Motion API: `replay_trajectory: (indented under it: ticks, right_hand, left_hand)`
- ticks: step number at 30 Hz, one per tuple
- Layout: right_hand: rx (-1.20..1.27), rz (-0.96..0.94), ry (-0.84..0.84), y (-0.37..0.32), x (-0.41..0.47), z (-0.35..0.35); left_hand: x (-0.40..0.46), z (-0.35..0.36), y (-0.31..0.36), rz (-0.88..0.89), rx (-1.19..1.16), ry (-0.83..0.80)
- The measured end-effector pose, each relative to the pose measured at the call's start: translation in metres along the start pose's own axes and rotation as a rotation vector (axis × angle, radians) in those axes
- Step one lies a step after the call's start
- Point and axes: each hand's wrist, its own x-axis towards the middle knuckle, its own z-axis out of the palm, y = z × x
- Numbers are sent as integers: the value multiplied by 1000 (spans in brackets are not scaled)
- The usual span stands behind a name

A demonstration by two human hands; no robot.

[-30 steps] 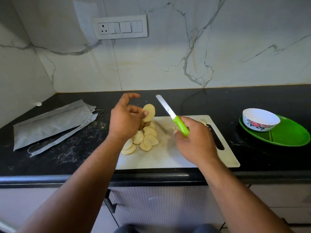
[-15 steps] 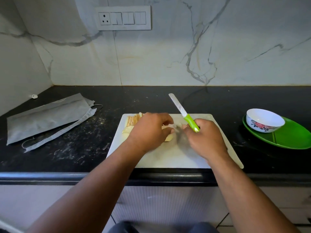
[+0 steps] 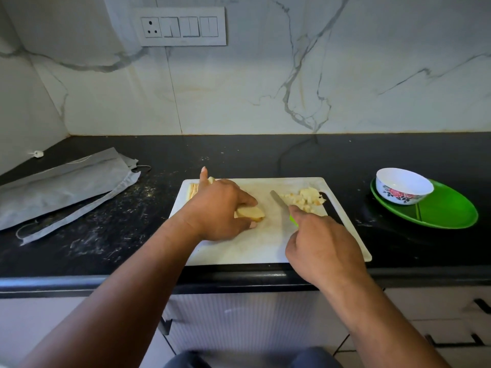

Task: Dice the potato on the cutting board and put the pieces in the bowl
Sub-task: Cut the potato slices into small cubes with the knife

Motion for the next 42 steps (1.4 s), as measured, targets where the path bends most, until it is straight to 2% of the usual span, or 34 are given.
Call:
replay_trajectory:
  ticks: [5, 15, 19, 24, 30, 39, 42]
  right_hand:
    - [40, 45, 10, 5, -2, -9]
    - [61, -32, 126, 6, -20, -13]
    - [22, -48, 122, 1, -20, -14]
    - [-38, -48, 109, -2, -17, -16]
    - [-67, -66, 94, -10, -9, -13]
    - [-110, -111, -7, -1, -55, -46]
    - [-121, -111, 36, -4, -47, -44]
  left_hand:
    - [11, 7, 20, -2, -83, 65]
    - [7, 21, 23, -54, -29, 116]
    - [8, 25, 29, -65, -39, 164]
    - [7, 26, 34, -35, -109, 146]
    - [9, 29, 35, -85, -101, 162]
    - [9, 31, 33, -77, -123, 176]
    - [5, 33, 32, -76, -122, 210]
